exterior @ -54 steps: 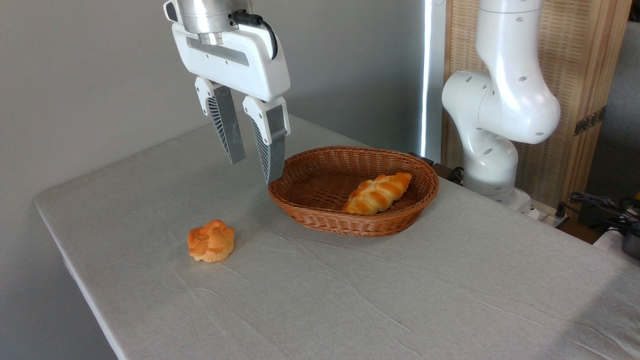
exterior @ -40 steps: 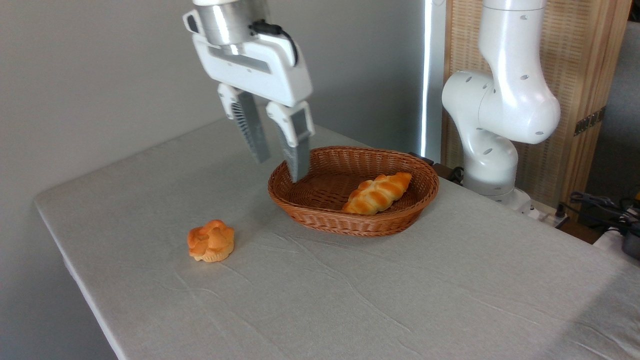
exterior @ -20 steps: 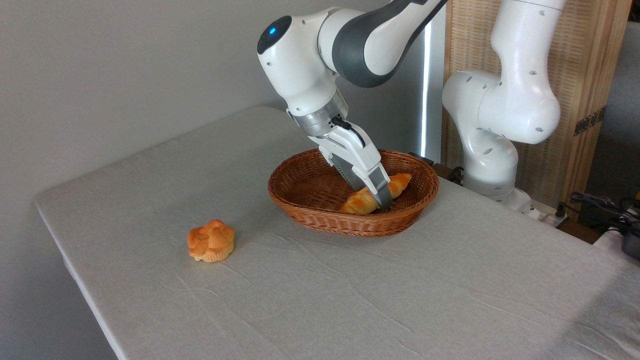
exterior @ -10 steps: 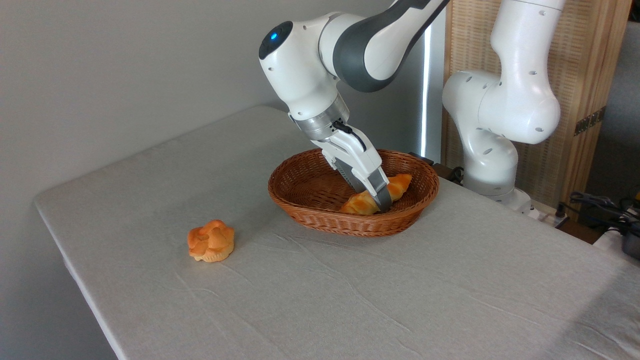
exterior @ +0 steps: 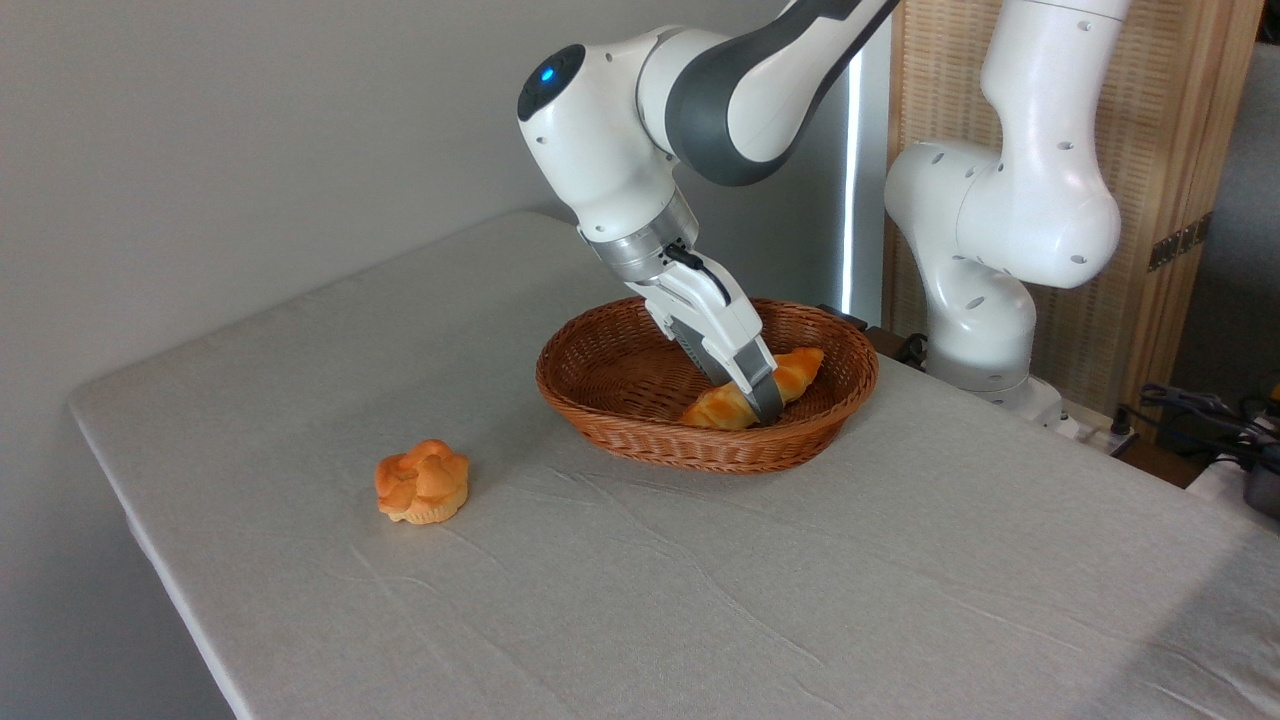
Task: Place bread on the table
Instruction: 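Lift the glazed roll up out of the basket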
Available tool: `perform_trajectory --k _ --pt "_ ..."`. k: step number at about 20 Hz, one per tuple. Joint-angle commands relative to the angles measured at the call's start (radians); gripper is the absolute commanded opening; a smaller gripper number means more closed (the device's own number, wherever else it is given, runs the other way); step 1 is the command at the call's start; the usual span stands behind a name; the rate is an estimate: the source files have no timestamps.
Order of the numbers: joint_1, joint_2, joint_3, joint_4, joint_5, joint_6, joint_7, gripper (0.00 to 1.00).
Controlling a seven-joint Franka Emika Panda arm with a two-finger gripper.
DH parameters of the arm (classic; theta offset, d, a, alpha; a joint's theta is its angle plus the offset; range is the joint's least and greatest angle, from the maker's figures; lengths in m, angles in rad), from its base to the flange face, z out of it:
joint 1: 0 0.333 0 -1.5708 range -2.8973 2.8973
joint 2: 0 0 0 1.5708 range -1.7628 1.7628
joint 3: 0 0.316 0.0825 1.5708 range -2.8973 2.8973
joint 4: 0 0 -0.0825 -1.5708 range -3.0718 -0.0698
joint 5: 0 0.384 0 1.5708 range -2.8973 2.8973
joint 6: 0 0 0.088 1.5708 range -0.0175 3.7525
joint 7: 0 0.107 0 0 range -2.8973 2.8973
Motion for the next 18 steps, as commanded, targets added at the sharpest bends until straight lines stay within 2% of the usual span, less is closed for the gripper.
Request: perform_trajectory --k 1,3,9,12,15,18 --pt "0.003 0.008 0.001 -0.019 0.021 0.023 0.018 0.14" --pt "0.003 0.008 0.001 -0.019 0.044 0.017 0.02 0.13" --pt "0.003 -0.003 0.001 0.007 0.044 -0.009 0.017 0.1" --pt "-0.004 0.004 -0.02 0.164 0.042 -0.236 0.027 0.1" --pt "-0.002 0.012 0.012 0.286 0.028 -0.243 0.058 0.1" --pt "-0.002 0.092 0.049 0.425 0.027 -0.2 0.064 0.12"
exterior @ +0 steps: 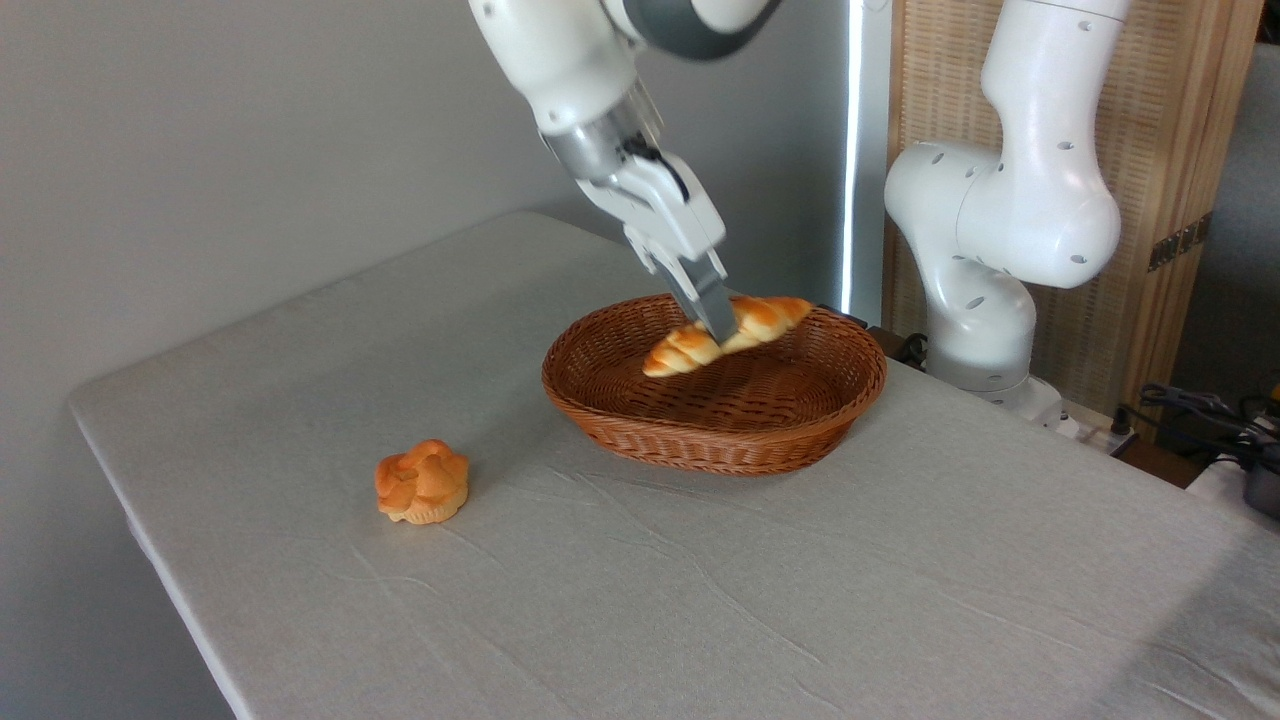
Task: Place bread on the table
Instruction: 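Carry the roll beside the orange bun and lower it onto the table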
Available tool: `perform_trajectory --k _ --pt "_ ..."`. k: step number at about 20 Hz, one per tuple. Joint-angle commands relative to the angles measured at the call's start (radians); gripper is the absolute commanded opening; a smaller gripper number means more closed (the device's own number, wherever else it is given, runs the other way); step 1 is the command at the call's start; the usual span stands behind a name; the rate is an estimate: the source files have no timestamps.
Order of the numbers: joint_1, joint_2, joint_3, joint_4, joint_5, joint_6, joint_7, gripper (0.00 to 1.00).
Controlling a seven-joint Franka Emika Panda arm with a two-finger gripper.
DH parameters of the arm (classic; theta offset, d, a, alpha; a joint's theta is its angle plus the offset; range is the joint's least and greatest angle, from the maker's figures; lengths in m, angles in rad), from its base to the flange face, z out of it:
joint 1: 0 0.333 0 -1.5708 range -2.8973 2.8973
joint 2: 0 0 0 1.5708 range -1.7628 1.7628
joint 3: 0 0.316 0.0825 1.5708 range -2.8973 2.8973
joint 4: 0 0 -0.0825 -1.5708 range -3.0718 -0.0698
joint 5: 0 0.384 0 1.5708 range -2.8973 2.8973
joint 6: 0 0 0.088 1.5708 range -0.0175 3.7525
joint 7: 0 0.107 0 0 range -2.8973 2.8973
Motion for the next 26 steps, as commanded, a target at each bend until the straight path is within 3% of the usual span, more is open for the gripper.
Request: perform_trajectory --k 1,5,8,9,11,12,13,17,26 --pt "-0.002 0.118 0.05 0.185 0.005 0.033 0.025 0.12" --pt "-0.002 0.203 0.075 0.207 -0.023 0.309 0.022 0.16" --pt "-0.002 0.275 0.082 0.2 -0.015 0.505 0.025 0.28" --pt "-0.002 0.295 0.087 0.197 -0.015 0.568 0.025 0.38" --pt "-0.005 0.318 0.087 0.181 0.005 0.619 0.025 0.72" --pt "-0.009 0.32 0.087 0.161 0.026 0.619 0.024 0.96" --pt "-0.014 0.318 0.086 0.142 0.035 0.619 0.024 1.0" --pt "-0.049 0.318 0.076 0.081 0.037 0.61 0.028 1.0" --pt "-0.046 0.301 0.09 0.102 0.058 0.615 0.032 1.0"
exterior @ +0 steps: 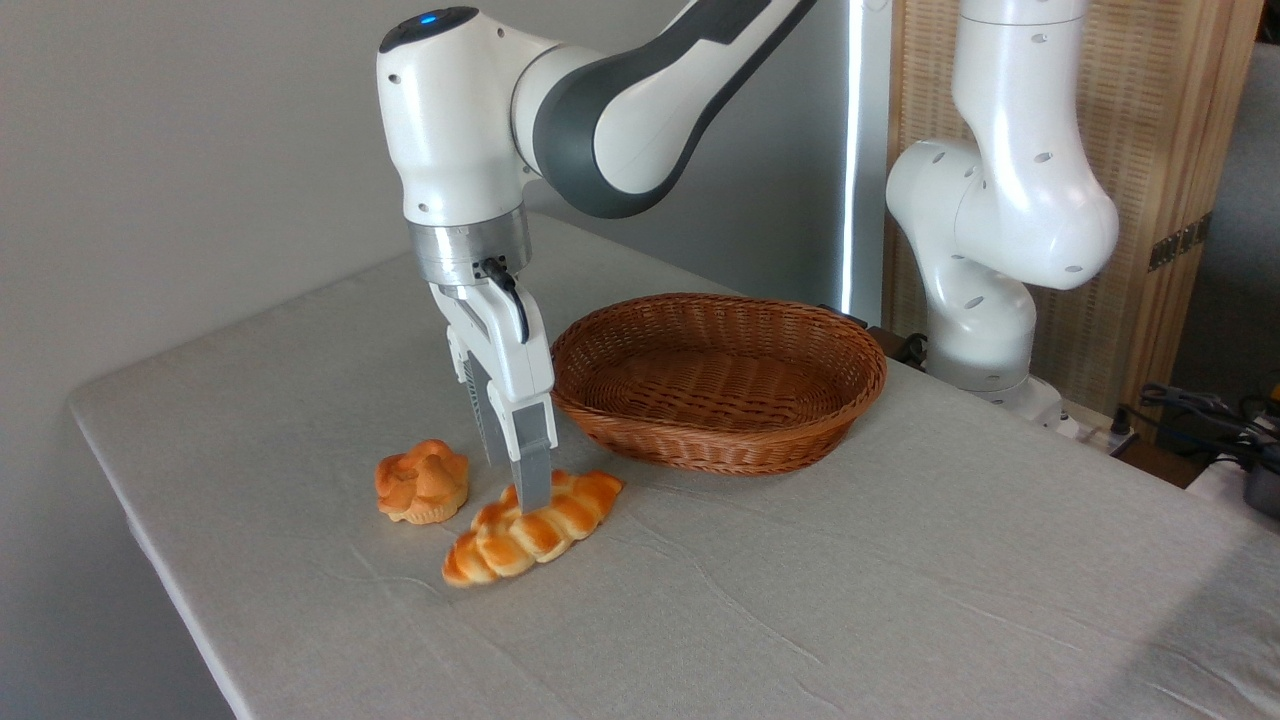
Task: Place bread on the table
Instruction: 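Open the gripper to release the roll and raise it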
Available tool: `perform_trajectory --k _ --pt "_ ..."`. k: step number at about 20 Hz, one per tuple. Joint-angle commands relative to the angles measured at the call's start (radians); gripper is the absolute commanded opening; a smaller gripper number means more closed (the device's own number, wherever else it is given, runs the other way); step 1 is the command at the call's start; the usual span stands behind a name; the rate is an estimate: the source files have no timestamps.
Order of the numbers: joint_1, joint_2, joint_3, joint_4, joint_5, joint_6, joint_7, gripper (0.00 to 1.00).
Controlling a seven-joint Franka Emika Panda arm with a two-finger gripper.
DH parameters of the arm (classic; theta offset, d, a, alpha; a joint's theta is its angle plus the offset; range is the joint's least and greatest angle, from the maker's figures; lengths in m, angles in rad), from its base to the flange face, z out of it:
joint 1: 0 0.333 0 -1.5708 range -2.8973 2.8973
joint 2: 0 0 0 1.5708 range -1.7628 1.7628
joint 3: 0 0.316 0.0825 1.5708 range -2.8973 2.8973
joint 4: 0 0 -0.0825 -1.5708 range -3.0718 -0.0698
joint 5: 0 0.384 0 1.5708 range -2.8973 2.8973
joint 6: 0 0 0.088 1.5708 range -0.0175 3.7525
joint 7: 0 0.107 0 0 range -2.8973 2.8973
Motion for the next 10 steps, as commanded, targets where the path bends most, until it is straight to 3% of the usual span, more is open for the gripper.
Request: perform_trajectory --k 1,5,7,10 --pt "-0.003 -0.023 0.029 0.018 0.04 0.011 0.011 1.0" --pt "-0.001 -0.063 0.072 0.105 0.028 -0.025 -0.006 1.0" --pt "0.0 -0.061 0.095 0.198 0.01 -0.179 -0.009 1.0" --pt "0.003 -0.053 0.138 0.306 -0.139 -0.356 -0.055 1.0"
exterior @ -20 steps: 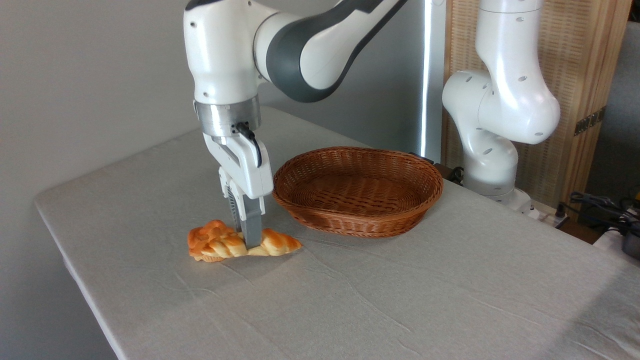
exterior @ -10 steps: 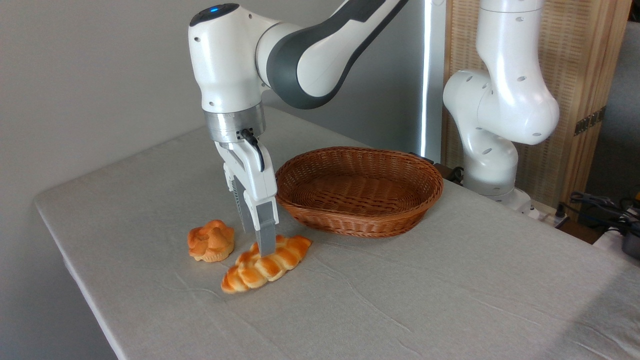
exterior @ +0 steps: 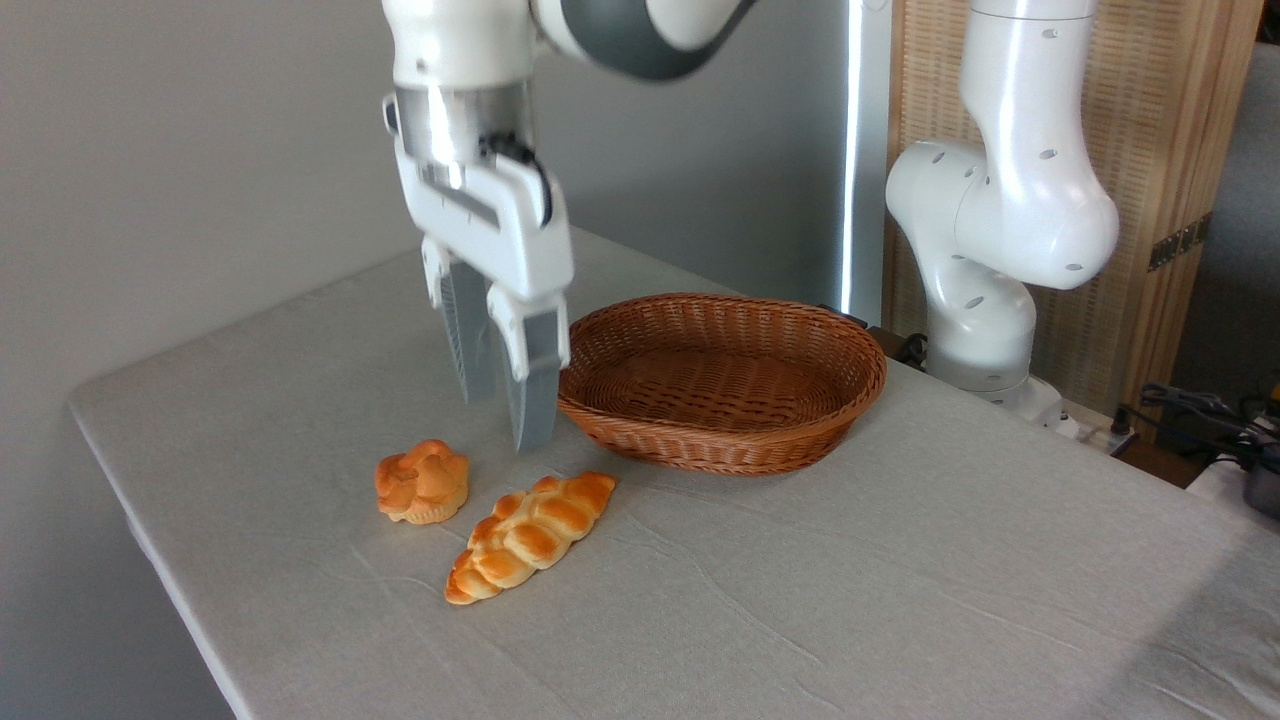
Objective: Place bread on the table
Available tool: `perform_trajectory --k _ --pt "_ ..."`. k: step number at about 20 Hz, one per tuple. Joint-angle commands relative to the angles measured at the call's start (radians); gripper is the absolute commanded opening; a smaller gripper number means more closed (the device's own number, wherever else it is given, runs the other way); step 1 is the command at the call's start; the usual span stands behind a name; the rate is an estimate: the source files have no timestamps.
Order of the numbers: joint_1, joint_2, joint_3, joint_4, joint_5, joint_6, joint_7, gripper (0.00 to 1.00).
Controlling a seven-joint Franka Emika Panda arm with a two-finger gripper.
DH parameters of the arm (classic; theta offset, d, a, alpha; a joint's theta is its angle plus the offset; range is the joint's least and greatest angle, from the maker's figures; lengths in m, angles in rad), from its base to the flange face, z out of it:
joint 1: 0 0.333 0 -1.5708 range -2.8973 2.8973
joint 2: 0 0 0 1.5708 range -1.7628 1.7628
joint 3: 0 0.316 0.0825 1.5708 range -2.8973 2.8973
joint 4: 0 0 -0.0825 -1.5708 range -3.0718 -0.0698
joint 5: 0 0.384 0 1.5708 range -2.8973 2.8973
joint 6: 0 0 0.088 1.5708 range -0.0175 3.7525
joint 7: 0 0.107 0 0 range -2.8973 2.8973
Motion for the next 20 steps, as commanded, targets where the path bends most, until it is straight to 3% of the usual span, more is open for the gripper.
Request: perform_trajectory --k 1,3,8,10,12,15,20 --pt "-0.003 0.018 0.054 0.134 -0.148 -0.155 -0.071 1.0" --pt "-0.001 0.023 0.054 0.181 -0.148 -0.194 -0.147 1.0" --pt "0.019 0.075 0.051 0.286 -0.096 -0.35 -0.143 1.0" --pt "0.019 0.107 0.049 0.337 -0.068 -0.398 -0.096 1.0" --pt "0.02 0.118 0.046 0.345 -0.061 -0.404 -0.079 1.0" --pt "0.02 0.12 0.038 0.345 -0.008 -0.403 -0.076 1.0" --pt "0.025 0.12 0.032 0.343 0.009 -0.38 -0.074 1.0"
